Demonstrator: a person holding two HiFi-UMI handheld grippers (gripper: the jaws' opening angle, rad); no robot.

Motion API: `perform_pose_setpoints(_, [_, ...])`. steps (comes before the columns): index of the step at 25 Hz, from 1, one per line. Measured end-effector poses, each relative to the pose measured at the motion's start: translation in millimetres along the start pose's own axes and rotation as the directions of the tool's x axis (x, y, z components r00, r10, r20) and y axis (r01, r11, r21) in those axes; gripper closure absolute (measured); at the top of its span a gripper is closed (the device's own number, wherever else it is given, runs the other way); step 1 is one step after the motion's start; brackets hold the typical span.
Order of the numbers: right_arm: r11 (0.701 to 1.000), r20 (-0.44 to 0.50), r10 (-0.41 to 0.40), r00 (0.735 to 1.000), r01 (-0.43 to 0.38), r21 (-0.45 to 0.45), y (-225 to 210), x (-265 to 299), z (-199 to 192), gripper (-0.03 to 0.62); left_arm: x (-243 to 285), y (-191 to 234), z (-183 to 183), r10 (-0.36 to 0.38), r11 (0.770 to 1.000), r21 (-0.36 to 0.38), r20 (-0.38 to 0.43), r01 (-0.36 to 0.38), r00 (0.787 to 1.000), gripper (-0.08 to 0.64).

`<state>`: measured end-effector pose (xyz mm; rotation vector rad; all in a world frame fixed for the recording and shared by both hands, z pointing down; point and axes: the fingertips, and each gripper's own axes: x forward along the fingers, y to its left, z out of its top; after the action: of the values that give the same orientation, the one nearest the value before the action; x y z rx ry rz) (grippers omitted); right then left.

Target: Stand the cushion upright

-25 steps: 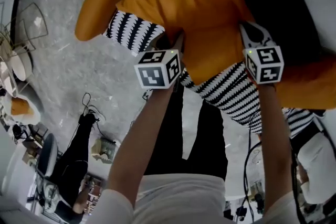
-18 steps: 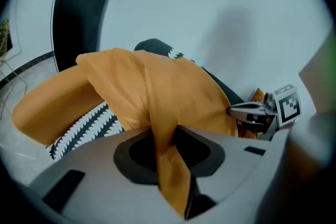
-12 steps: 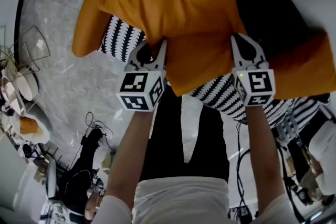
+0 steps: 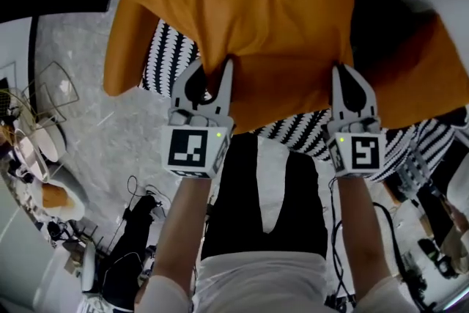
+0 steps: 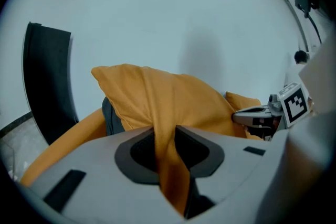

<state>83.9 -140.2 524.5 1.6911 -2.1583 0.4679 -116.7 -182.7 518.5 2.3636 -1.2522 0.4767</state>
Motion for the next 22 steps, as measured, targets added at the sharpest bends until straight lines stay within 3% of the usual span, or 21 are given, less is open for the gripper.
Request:
perform_pose_setpoints(8, [0.984,0.126,-0.165,0.978,0.154,0.094,-26.3,-55.6,11.5,0.557,-3.2,-51.8,44.6,-0.104,0.988,0.121,0.095,0.092,0.990,0.480])
perform_pose_setpoints(12, [0.966,0.188,-0.251,0.950,0.232,0.116,-43.6,-80.5,33.4,0.557,0.5,-75.8,73.3,-0.165,0.976,0.163,0.142,0.141,0.976,0.485])
perform_pose_setpoints(15, [0.946,0.237,-0.321,0.917,0.298,0.129,-49.9,-102.7,46.9,0.558,-0.1,-92.7,90.8,-0.232,0.955,0.230,0.178,0.189,0.956,0.488])
perform_pose_setpoints(18, [0.926,0.239,-0.373,0.897,0.345,0.151,-50.3,-106.2,42.1,0.558,14.3,-96.6,94.4,-0.294,0.924,0.301,0.163,0.236,0.942,0.488])
perform_pose_setpoints(22, [0.911,0.176,-0.401,0.899,0.371,0.177,-57.0,-82.7,17.2,0.558,53.5,-91.5,88.9,-0.324,0.902,0.330,0.095,0.277,0.941,0.488])
